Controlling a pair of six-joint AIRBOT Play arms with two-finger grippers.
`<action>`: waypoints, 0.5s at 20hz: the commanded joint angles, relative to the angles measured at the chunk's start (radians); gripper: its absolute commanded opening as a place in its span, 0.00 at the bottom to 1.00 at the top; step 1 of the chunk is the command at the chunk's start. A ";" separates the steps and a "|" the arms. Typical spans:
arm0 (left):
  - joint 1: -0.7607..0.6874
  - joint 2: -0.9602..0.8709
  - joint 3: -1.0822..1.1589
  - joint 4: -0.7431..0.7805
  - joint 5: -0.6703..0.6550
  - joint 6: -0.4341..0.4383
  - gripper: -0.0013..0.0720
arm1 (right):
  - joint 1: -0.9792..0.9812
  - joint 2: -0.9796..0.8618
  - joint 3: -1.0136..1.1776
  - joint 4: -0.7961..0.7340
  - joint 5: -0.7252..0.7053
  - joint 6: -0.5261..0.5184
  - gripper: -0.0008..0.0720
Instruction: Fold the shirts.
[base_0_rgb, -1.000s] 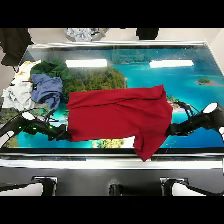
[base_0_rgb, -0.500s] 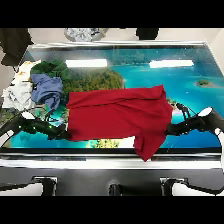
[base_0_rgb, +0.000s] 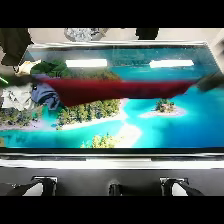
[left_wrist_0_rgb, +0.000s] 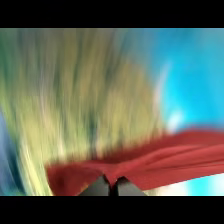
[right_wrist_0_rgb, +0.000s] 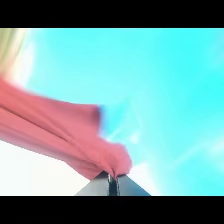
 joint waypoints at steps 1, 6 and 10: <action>0.000 0.165 0.423 0.174 0.060 -0.100 0.05 | 0.000 0.229 0.276 -0.024 -0.226 -0.055 0.07; 0.000 0.369 0.431 0.235 0.114 -0.197 0.05 | 0.000 0.446 0.286 -0.058 -0.169 -0.061 0.07; 0.000 0.383 0.428 0.242 0.076 -0.197 0.05 | 0.000 0.496 0.286 -0.105 -0.165 -0.037 0.07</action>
